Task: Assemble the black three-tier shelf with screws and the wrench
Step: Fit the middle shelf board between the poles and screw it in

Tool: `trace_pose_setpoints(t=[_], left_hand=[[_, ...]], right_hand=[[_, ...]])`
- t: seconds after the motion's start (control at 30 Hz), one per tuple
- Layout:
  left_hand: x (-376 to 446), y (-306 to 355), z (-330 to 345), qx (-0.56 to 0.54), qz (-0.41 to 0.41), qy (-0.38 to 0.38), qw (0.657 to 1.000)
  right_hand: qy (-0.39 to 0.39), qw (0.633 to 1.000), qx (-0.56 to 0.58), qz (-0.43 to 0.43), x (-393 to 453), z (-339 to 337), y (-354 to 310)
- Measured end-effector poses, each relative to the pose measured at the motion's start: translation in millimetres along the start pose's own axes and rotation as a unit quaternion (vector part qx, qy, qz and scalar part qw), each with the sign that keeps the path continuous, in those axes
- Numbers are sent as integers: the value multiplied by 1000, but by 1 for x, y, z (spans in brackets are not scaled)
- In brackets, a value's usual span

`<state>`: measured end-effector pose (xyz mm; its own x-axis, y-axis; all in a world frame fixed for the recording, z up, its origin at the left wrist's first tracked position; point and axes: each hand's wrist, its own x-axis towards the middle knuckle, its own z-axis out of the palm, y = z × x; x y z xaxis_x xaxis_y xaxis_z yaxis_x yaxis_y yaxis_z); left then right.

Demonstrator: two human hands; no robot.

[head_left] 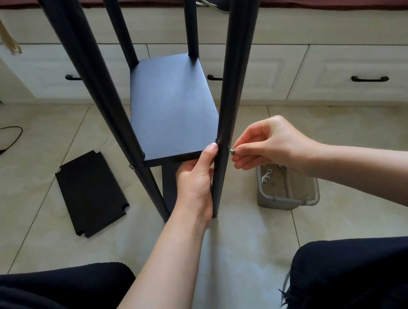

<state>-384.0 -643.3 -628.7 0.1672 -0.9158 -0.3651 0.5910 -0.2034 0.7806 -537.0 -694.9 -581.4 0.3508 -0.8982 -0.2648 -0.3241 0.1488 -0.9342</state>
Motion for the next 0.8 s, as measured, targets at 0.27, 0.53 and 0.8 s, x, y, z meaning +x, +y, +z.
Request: trace_pose_setpoints(t=[0.27,0.53,0.8], left_hand=[[1,0,0,9,-6,7,1000],[-2,4,1,-1,-13,8,1000],[-1,6,-1,8,-12,11,1000]], right_hand=[[0,994,-99,-55,5,1,1],[34,976,-184,-110,7,2,1],[31,971,-200,-126,10,7,-1]])
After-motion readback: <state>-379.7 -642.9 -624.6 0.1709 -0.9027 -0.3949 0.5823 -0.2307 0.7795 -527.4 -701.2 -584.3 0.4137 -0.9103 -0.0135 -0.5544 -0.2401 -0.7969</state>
